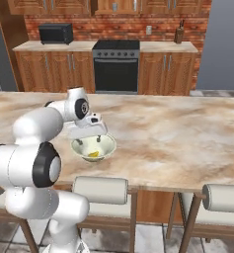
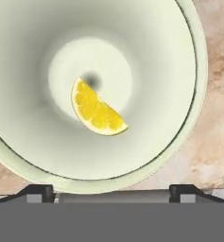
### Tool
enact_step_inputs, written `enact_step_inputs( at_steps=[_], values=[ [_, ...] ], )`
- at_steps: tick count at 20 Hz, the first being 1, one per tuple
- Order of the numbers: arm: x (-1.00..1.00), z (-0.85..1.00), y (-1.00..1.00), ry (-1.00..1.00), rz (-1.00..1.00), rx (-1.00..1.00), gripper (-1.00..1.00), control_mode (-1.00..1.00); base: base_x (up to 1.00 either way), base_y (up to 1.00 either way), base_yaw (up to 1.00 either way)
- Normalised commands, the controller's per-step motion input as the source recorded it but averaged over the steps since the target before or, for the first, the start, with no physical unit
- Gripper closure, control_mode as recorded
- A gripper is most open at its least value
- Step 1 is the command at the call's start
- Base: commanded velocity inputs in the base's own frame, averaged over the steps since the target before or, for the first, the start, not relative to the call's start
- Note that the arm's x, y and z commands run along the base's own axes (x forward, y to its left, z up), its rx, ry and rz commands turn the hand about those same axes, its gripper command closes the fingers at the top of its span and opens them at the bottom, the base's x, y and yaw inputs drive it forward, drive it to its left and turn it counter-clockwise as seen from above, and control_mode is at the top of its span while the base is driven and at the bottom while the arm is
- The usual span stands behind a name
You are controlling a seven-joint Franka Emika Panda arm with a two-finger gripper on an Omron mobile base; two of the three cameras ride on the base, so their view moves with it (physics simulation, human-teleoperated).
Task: There is a bowl on the dining counter. Grab a lemon wedge from the fridge and place it in the bowl. Then get the liquor bottle and glass cup from the cabinet and place them next to the bowl.
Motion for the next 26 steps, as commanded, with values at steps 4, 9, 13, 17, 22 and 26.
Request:
enact_step_inputs(
  at_steps=[4,9,13,17,22,26],
  values=[
    [-0.22,0.77,-0.21,-0.14,0.0,0.0,-1.0,-1.0,0.0,0.0,0.0],
    [-0.76,0.65,-0.07,-0.25,0.0,0.0,-1.0,-1.0,0.0,0.0,0.0],
    [-1.0,0.34,0.0,-0.37,-0.01,0.0,-1.0,-1.0,0.0,0.0,0.0],
    [-1.0,0.06,0.13,-0.43,-0.03,0.12,-1.0,-1.0,0.0,0.0,0.0],
    [-1.0,0.55,0.16,-0.5,-0.03,0.11,-1.0,-1.0,0.0,0.0,0.0],
    [-0.97,0.93,0.01,-0.44,0.0,0.08,-1.0,-1.0,0.0,0.0,0.0]
  ],
)
